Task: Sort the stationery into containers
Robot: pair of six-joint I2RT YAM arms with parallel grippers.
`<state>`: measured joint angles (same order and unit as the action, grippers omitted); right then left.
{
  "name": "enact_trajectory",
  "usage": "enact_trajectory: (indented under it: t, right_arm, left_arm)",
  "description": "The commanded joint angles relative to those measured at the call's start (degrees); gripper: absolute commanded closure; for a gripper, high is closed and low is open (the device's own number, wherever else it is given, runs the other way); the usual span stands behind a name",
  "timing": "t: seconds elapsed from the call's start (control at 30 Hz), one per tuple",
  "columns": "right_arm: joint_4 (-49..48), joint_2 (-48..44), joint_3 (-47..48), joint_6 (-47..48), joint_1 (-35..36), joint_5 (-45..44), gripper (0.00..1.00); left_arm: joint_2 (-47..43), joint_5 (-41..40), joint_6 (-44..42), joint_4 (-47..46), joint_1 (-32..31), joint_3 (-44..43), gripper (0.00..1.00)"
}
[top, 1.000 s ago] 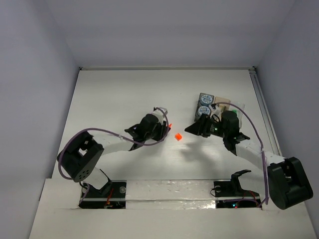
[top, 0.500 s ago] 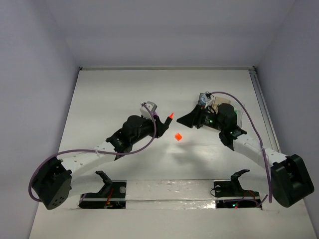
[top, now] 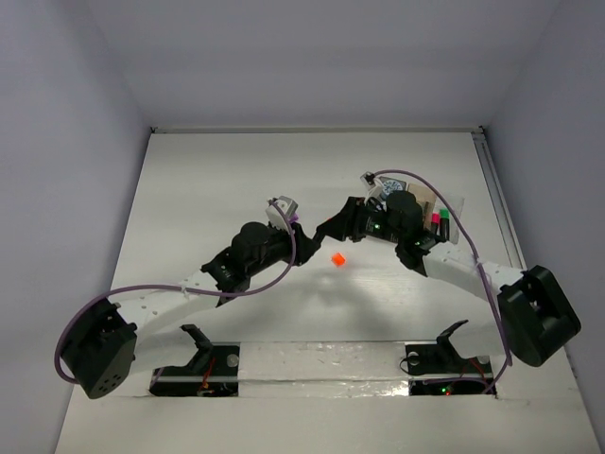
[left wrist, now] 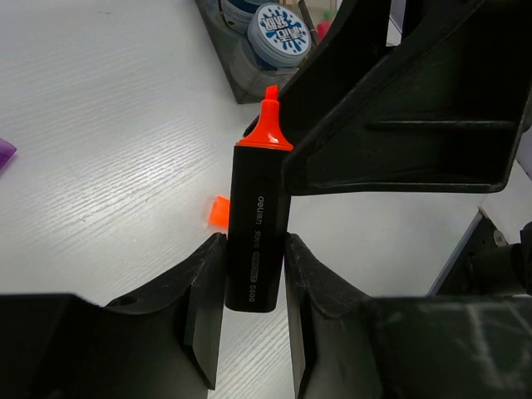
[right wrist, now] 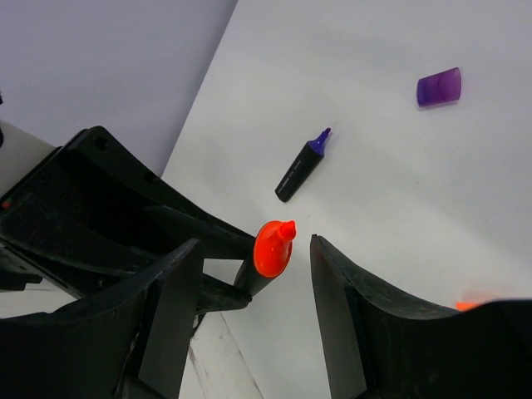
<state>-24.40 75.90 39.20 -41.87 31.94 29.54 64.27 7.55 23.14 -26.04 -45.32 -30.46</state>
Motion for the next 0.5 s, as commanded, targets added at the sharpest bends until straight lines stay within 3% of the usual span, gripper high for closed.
enact_trajectory:
  t: [0.0,0.07,0.27,0.4,0.47]
  right_arm:
    - [0.23,0.83,3.51,1.79,1.1,-2.56,0.4]
    - [0.41,1.35,3.69,1.88,1.72,-3.08,0.44]
    - [0.93,2.32,4.39,2.05,2.86,-4.05,0.7]
    - [0.85,1.71,3.69,1.35,2.86,-5.89,0.97]
    - [0.94,1.01,3.34,1.09,2.86,-7.12,1.0]
  left_arm:
    - [-1.78,0.8,0.07,-3.66,-0.38,0.22,1.0]
    - [-1.69,0.8,-0.02,-3.67,-0.38,0.22,1.0]
    - [-1.95,1.41,0.42,-4.28,-0.38,0.57,1.0]
    - [-2.48,2.72,0.68,-4.72,-0.38,1.01,1.0]
    - [-2.57,4.13,1.38,-5.51,-0.38,1.19,1.0]
